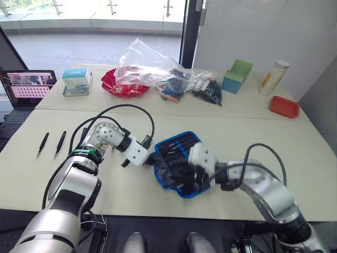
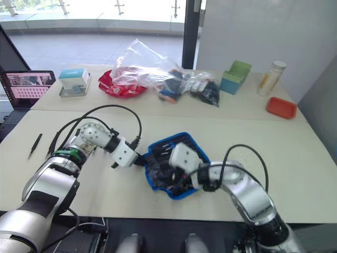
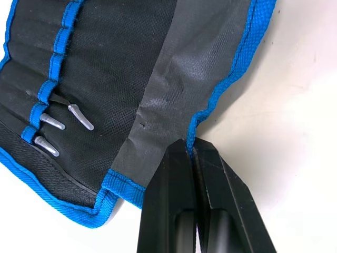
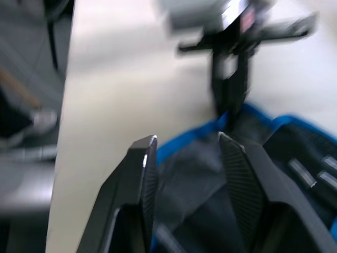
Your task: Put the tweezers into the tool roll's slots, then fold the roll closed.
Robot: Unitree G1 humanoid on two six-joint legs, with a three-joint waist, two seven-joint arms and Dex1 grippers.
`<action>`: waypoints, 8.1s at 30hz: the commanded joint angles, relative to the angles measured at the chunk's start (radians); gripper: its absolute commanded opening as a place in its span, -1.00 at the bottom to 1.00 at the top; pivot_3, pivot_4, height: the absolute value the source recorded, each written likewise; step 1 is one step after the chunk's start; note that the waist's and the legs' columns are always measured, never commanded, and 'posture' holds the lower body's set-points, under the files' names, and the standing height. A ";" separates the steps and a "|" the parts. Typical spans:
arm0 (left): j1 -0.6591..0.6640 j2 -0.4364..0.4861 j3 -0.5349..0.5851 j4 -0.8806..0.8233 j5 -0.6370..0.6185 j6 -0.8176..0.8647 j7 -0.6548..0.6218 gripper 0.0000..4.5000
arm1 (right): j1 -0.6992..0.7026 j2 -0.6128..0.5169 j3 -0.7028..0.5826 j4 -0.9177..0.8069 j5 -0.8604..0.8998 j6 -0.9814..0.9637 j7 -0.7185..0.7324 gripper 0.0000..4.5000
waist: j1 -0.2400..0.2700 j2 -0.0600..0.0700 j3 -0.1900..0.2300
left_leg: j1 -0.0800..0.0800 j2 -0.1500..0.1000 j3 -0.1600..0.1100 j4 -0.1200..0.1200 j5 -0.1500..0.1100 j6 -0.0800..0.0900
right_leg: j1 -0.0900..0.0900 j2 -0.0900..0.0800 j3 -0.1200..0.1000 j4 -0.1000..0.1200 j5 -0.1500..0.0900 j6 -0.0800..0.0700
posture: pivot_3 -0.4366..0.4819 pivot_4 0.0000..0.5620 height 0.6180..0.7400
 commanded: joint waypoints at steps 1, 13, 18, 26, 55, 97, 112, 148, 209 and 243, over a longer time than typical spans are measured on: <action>0.002 0.021 -0.008 0.020 0.039 -0.019 0.043 -1.00 | -0.002 0.040 -0.003 0.054 -0.024 -0.007 -0.083 -0.17 | 0.001 0.000 0.000 | 0.000 0.000 0.000 0.000 0.000 0.000 | 0.000 0.000 0.000 0.000 0.000 0.000 | -0.05 -0.47 0.72; -0.002 0.017 -0.011 0.037 0.068 0.001 0.087 -1.00 | 0.109 0.070 0.200 0.210 -0.167 -0.119 -0.112 -0.99 | 0.001 0.000 0.000 | 0.000 0.000 0.000 0.001 0.000 0.000 | 0.000 0.000 0.000 0.002 0.000 0.001 | -0.05 -0.47 0.72; 0.001 -0.001 0.036 0.032 -0.015 0.083 -0.029 -0.74 | 0.115 0.071 0.228 0.309 -0.205 -0.121 -0.113 -1.00 | -0.001 0.000 0.000 | 0.002 0.000 0.000 0.001 0.000 0.000 | 0.001 0.000 0.000 0.002 -0.001 0.001 | -0.05 -0.47 0.72; 0.027 0.074 -0.014 -0.081 -0.234 0.591 -0.188 0.38 | 0.108 0.070 0.249 0.336 -0.213 -0.138 -0.101 -1.00 | -0.013 0.000 -0.001 | 0.004 0.000 0.000 0.000 0.000 0.000 | 0.002 0.000 0.000 0.003 -0.001 0.001 | -0.05 -0.47 0.72; 0.501 -0.086 0.265 -0.536 -0.431 1.144 0.226 -1.00 | 0.029 0.078 0.153 0.306 -0.138 -0.131 -0.034 -1.00 | -0.003 0.003 -0.002 | 0.013 -0.001 -0.003 0.000 -0.001 0.001 | 0.014 0.000 -0.001 0.000 -0.001 0.001 | -0.05 -0.47 0.72; 0.566 -0.077 0.269 -0.608 -0.410 1.142 0.202 -1.00 | 0.098 0.086 0.292 0.500 -0.264 -0.338 0.171 -1.00 | -0.028 0.024 -0.018 | 0.016 -0.001 -0.002 -0.004 -0.003 0.004 | 0.017 0.000 0.001 -0.006 -0.004 0.003 | -0.05 -0.47 0.72; 0.580 -0.072 0.264 -0.623 -0.405 1.138 0.211 -1.00 | 0.127 0.012 0.322 0.391 -0.274 -0.358 0.207 -1.00 | -0.023 0.023 -0.020 | 0.017 -0.002 -0.003 -0.009 -0.003 0.004 | 0.020 0.000 0.001 -0.014 -0.004 0.003 | -0.05 -0.47 0.72; 1.293 0.259 1.107 -1.226 -0.725 1.450 0.491 0.98 | 0.484 -0.062 -0.603 0.303 0.063 -0.389 -0.105 1.00 | -0.004 0.013 -0.005 | 0.011 -0.003 -0.001 -0.017 -0.002 0.002 | 0.014 -0.003 0.002 -0.020 -0.010 0.000 | -0.05 -0.47 0.72; 0.404 0.384 0.806 0.116 -0.367 1.090 0.849 -0.54 | 0.073 -0.234 -0.207 -0.129 0.447 0.031 -0.014 1.00 | 0.000 0.003 -0.004 | 0.012 -0.006 -0.013 -0.015 -0.001 0.001 | 0.013 -0.003 -0.005 0.000 -0.011 -0.002 | -0.05 -0.47 0.72; 0.891 0.306 0.743 -1.474 -0.956 1.804 0.683 -1.00 | 0.525 -0.002 -0.232 0.081 -0.016 -0.351 -0.317 -0.99 | -0.001 0.001 -0.003 | 0.010 -0.007 -0.015 -0.015 0.001 -0.004 | 0.014 -0.003 -0.002 -0.001 -0.012 -0.003 | -0.05 -0.47 0.72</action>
